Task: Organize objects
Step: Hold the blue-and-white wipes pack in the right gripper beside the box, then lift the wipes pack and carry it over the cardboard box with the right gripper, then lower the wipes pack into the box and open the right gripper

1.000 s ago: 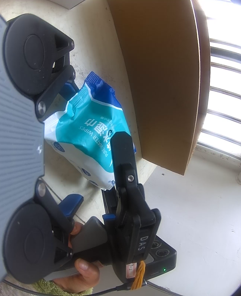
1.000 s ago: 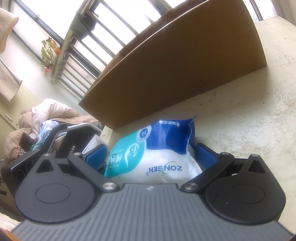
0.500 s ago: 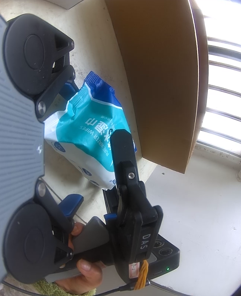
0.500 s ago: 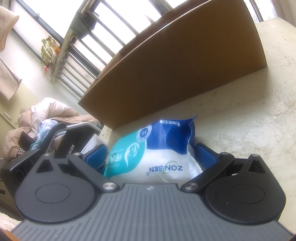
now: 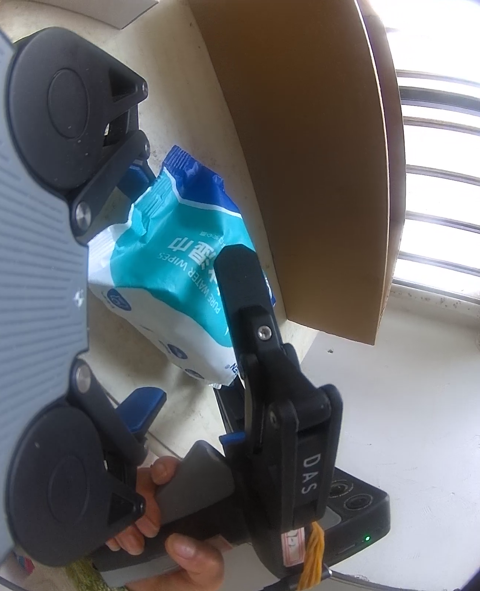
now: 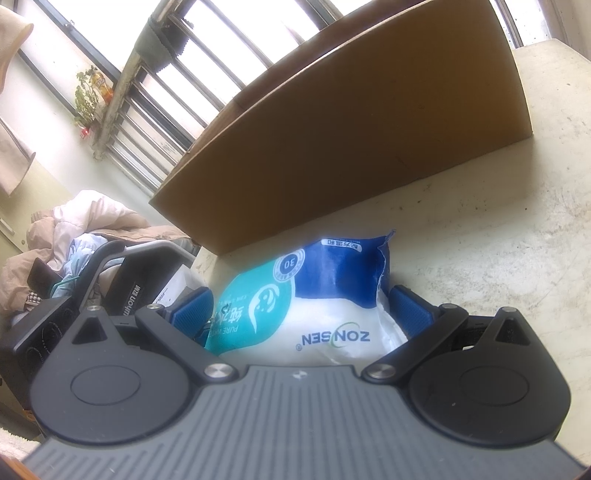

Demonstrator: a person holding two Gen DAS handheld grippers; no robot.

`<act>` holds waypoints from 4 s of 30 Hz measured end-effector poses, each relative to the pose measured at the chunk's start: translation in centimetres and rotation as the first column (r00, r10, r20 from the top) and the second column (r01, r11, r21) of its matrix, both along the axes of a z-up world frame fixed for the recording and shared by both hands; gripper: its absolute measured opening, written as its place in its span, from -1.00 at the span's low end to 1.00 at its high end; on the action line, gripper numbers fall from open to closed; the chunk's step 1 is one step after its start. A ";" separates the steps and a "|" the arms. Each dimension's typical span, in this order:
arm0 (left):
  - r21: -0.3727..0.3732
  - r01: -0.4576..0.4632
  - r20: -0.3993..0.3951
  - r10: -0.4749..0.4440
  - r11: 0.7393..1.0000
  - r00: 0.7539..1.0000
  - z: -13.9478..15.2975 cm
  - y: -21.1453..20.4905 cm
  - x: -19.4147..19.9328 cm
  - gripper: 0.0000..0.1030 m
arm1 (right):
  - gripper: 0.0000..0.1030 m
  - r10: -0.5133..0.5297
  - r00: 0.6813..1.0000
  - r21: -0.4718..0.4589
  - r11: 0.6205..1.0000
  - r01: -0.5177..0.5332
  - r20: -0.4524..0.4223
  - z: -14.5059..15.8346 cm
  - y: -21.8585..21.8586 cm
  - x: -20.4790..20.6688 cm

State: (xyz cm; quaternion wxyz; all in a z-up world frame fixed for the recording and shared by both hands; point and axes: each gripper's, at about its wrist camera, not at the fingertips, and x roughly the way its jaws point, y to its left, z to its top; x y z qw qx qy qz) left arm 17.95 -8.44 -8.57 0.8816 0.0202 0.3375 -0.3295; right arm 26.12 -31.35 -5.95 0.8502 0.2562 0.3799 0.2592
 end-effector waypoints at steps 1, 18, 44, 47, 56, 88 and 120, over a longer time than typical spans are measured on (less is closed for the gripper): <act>0.011 -0.004 0.007 0.004 1.000 1.000 -0.1 -0.2 0.1 1.00 | 0.99 0.001 1.000 -0.009 1.000 -0.001 -0.003 0.1 0.1 0.0; 0.055 -0.055 0.047 0.053 0.997 0.997 -0.2 -0.4 0.7 0.55 | 0.80 -0.044 0.999 -0.022 0.999 0.044 -0.005 0.4 -0.1 -1.4; 0.009 -0.075 0.015 0.075 0.997 0.997 2.1 -0.6 0.2 0.49 | 0.64 -0.088 0.995 -0.080 0.993 0.091 0.038 3.1 0.9 -2.6; 0.006 -0.077 0.020 0.077 0.997 0.997 2.4 -0.8 0.0 0.49 | 0.64 -0.088 0.995 -0.083 0.992 0.092 0.046 3.5 1.0 -2.8; -0.025 -0.099 0.058 0.100 0.995 0.993 5.0 -0.9 -0.1 0.49 | 0.64 -0.086 0.992 -0.087 0.992 0.094 0.094 5.6 1.4 -3.3; 0.031 -0.432 -0.207 0.428 0.901 0.880 12.9 -2.6 29.6 0.50 | 0.65 0.242 0.970 -0.171 0.956 -0.240 -0.009 14.4 1.0 29.3; -0.028 -0.394 -0.313 0.367 0.919 0.876 15.2 -1.2 23.7 0.76 | 0.81 0.210 0.974 -0.052 0.977 -0.206 0.081 16.6 -1.9 27.4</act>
